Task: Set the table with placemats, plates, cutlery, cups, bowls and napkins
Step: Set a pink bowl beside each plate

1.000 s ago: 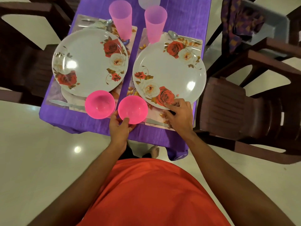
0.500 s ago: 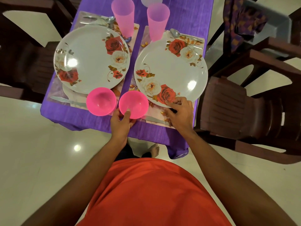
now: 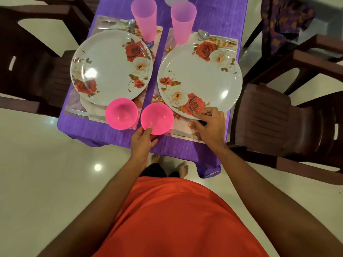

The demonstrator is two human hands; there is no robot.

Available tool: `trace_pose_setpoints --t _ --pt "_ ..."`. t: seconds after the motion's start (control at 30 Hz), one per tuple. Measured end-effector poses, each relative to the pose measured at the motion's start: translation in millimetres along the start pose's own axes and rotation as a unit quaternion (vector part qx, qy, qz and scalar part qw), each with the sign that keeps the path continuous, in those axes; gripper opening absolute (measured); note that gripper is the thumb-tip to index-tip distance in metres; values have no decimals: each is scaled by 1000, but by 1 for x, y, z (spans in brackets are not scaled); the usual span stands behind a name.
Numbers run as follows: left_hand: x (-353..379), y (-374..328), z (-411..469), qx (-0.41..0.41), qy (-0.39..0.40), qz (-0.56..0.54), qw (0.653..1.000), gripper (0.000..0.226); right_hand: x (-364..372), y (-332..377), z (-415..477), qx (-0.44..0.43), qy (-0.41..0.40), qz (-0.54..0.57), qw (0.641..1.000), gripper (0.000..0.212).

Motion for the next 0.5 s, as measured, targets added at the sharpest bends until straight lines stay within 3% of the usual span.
trace_pose_setpoints --t 0.13,0.23,0.4,0.5 --pt "-3 11 -7 -52 -7 23 998 34 -1 1 0 0 2 1 1000 35" --pt "4 26 -15 -117 17 76 990 27 -3 3 2 0 8 -9 1000 32" --pt "34 42 -20 -202 147 180 952 10 -7 7 2 16 47 21 999 28" --pt "67 38 -15 -191 214 235 929 10 -14 11 -1 8 67 42 997 25"
Point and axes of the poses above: each hand's wrist, its own z-axis towards the middle knuckle, its own x-axis out of the palm, y = z × x, the point moved 6 cm from there along z, towards the middle knuckle, and after that the axes turned 15 degrees about y, right-handed, at the moved point
